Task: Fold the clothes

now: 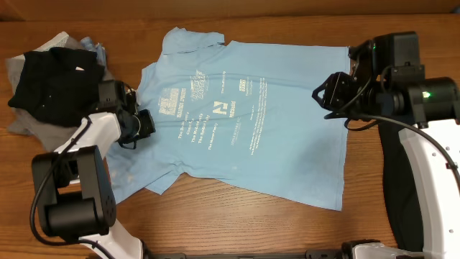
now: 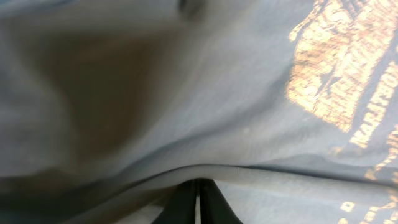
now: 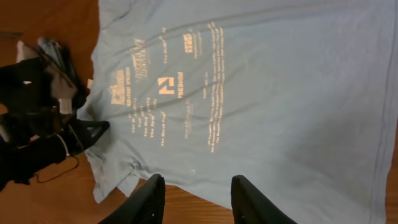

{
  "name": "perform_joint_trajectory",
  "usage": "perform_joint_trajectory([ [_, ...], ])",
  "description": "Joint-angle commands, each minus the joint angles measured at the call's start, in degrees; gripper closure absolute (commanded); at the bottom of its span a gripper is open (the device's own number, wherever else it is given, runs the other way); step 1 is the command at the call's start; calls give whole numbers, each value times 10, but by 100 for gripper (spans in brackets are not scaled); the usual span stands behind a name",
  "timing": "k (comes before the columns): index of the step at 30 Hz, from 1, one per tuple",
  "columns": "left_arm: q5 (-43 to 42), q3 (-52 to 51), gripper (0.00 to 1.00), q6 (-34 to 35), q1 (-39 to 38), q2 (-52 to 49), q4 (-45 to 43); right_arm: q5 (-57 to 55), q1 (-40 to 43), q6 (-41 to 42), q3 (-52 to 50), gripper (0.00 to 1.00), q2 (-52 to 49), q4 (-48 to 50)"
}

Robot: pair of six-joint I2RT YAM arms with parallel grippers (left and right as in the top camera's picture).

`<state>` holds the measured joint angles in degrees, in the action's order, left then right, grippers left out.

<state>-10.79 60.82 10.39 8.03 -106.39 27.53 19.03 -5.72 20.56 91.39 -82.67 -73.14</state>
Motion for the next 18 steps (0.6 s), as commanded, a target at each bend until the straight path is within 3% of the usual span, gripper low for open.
perform_joint_trajectory([
  [1,-40,44,87,-4,-1,-18,26,-35,-2,27,-34,62,3,-1],
  [7,-45,137,80,-56,-2,-14,164,-52,10,79,-131,62,3,45],
  [11,-45,205,64,-92,-2,13,267,-66,22,83,-186,62,3,60],
  [18,-35,252,50,-102,-2,122,343,-66,26,97,-220,61,4,15],
])
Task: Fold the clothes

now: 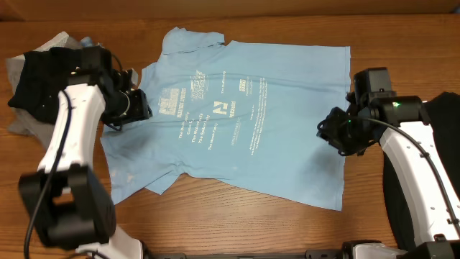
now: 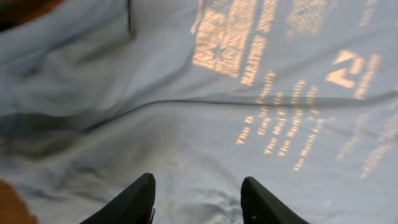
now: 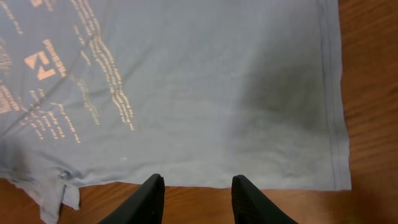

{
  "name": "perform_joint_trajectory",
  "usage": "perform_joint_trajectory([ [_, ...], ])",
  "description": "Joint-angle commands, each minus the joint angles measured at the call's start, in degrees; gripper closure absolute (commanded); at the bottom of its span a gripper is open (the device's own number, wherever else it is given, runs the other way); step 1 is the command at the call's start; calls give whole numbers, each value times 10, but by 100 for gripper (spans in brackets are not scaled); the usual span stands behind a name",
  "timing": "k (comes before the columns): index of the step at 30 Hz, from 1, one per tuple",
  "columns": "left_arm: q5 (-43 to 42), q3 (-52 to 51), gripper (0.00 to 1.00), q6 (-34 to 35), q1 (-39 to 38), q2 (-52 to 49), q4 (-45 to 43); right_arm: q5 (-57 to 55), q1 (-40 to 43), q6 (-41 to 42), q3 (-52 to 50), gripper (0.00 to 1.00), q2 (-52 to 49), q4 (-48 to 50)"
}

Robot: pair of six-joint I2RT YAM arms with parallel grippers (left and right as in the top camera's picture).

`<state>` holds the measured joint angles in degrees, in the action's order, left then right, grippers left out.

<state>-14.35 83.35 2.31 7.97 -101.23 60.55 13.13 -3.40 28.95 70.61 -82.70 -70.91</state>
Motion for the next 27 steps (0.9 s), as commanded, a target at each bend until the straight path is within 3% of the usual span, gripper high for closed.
perform_joint_trajectory([
  [1,8,26,49,-18,-1,89,22,-7,3,13,-18,61,4,-13],
  [8,56,26,45,1,-1,179,124,-7,3,13,-77,60,4,0],
  [14,63,3,43,75,0,185,208,-2,3,13,-86,60,5,28],
  [18,103,-62,37,128,5,185,210,-2,3,12,-86,60,5,26],
  [27,70,-238,28,123,101,185,128,-2,3,6,-86,59,5,25],
])
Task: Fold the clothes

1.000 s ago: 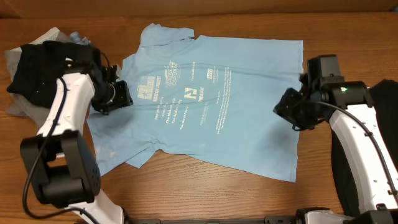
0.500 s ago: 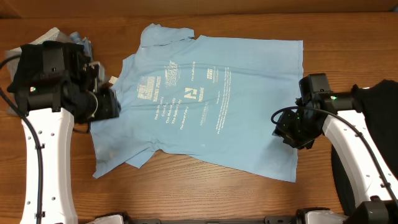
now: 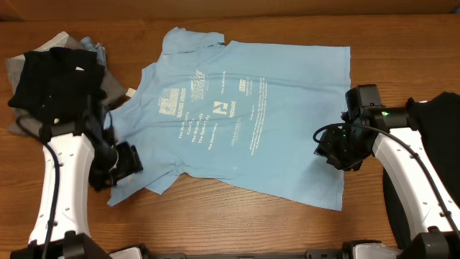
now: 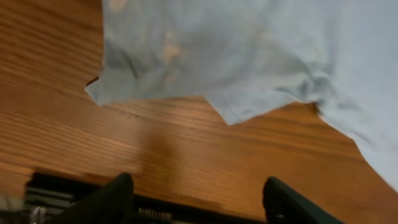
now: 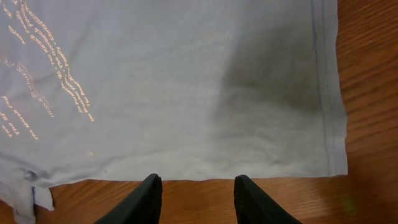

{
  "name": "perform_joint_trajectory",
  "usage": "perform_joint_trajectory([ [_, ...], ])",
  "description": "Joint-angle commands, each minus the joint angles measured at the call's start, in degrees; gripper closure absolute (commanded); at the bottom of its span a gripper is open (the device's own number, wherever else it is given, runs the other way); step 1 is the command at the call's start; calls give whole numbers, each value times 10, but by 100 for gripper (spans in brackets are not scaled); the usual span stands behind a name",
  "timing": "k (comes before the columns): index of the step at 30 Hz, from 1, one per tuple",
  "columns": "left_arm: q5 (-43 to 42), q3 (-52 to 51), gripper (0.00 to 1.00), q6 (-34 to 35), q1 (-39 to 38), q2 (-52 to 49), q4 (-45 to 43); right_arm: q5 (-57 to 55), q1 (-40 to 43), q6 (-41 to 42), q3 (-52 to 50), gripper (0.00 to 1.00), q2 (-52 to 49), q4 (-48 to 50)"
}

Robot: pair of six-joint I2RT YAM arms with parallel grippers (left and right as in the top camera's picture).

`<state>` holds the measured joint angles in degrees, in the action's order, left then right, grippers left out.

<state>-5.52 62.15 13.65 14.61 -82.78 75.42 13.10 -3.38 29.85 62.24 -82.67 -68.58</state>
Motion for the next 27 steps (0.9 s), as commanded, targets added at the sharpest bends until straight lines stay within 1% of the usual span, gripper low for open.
perform_joint_trajectory([
  [1,-21,-34,26,10,54,0,-33,-2,2,-3,-2,58,4,2],
  [5,-29,-42,28,-1,114,0,-46,-2,2,-2,-2,57,4,2],
  [8,-4,-55,22,1,144,0,-68,-2,2,-2,-2,56,4,3],
  [9,-3,-64,22,1,154,0,-84,-2,2,-2,-2,56,4,6],
  [12,-3,-100,27,6,172,-2,-128,-2,2,-2,-2,56,4,10],
  [17,-2,-157,31,6,172,-20,-177,-2,2,-2,-2,55,4,10],
  [21,6,-179,43,6,174,-43,-211,-2,2,-2,-2,53,4,10],
  [27,17,-184,51,5,174,-84,-258,-2,2,-2,-2,53,4,10],
])
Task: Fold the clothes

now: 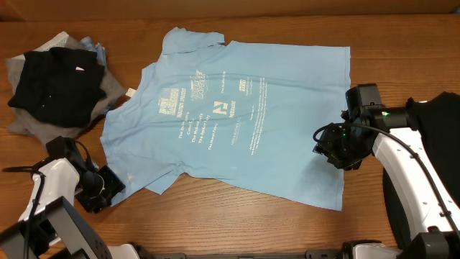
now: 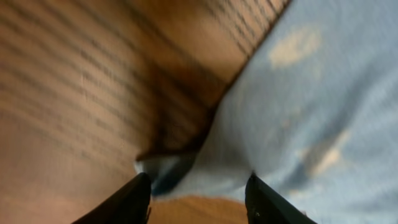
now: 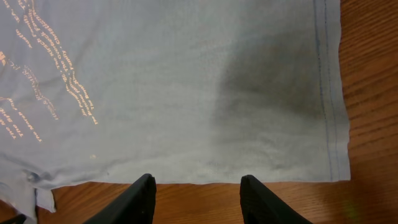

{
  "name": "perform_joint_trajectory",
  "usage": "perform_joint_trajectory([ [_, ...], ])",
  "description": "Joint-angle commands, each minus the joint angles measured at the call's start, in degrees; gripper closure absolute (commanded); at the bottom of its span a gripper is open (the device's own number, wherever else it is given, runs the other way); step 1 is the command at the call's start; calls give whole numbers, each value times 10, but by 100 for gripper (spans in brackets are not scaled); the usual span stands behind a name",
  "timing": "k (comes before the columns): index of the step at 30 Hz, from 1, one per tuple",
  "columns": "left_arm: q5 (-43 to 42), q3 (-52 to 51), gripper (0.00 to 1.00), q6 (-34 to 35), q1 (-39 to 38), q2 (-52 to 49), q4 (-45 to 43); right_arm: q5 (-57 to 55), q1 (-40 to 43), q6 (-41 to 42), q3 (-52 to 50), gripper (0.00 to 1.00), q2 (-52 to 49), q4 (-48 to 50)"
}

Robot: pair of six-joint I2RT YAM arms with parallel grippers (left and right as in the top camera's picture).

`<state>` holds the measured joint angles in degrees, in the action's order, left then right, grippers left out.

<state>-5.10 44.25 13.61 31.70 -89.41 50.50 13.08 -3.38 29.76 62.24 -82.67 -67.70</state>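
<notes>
A light blue T-shirt (image 1: 230,115) with pale print lies spread flat on the wooden table, collar to the left. My left gripper (image 1: 106,188) is open, low at the shirt's near-left sleeve corner (image 2: 186,177), which lies between its fingers in the blurred left wrist view. My right gripper (image 1: 325,147) is open over the shirt's right part, close to the hem. Its wrist view looks down on the hem edge (image 3: 333,112) and the near side edge (image 3: 205,182) with nothing between the fingers.
A heap of other clothes, black (image 1: 50,83) on grey, lies at the far left of the table. Bare wooden table (image 1: 215,216) runs along the front edge. A black object (image 1: 438,119) sits at the right edge.
My left gripper has moved left and toward the table's front, down to the shirt's near-left sleeve corner. The right gripper has barely shifted and opened slightly wider. The shirt lies unchanged.
At first my left gripper was shut on the shirt's left side and the right hung open above the hem. The left then stood open over the print, then at the near-left sleeve, now low at its corner. The right came down over the near hem corner.
</notes>
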Motion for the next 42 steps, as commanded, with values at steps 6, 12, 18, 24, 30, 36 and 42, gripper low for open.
perform_joint_trajectory([
  [6,-23,-5,78,-5,2,-44,-13,-6,9,7,-2,53,4,14],
  [12,-110,23,96,-22,2,-30,36,-3,81,7,-2,53,5,8],
  [18,-151,114,96,-48,2,3,126,51,157,-42,-2,53,5,-4],
  [24,-230,178,95,-71,2,36,185,50,166,-62,-10,49,5,-39],
  [30,-235,196,95,-72,2,74,198,60,166,-49,-84,46,5,-37],
  [36,-231,196,92,-72,2,101,197,78,166,-21,-198,55,5,7],
  [42,-230,196,91,-74,2,101,198,71,166,25,-249,55,5,45],
])
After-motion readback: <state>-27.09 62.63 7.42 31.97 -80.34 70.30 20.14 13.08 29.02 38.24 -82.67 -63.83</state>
